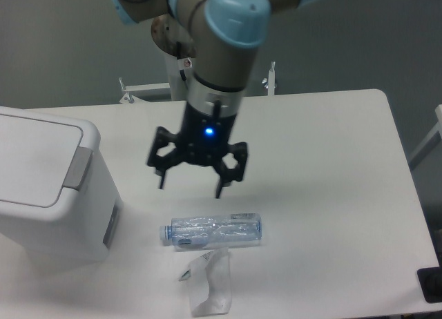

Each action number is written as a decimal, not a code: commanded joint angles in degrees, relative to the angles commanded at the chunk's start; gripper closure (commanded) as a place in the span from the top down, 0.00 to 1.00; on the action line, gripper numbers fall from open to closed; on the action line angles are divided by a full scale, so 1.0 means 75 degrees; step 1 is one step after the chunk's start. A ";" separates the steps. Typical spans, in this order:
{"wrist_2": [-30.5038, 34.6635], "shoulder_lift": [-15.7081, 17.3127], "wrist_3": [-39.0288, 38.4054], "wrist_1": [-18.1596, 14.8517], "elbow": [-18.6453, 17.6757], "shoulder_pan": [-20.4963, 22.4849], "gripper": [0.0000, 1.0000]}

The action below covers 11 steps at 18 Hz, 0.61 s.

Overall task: Open the trash can
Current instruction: 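Move the open gripper over to the white trash can lid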

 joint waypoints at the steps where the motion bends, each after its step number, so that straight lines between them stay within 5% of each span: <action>1: -0.0152 0.0000 -0.0267 -0.0012 0.0081 -0.0082 1.00; 8: -0.0177 0.0164 -0.0716 0.0023 -0.0012 -0.0305 1.00; 11: -0.0154 0.0048 -0.0797 0.0502 -0.0116 -0.0492 1.00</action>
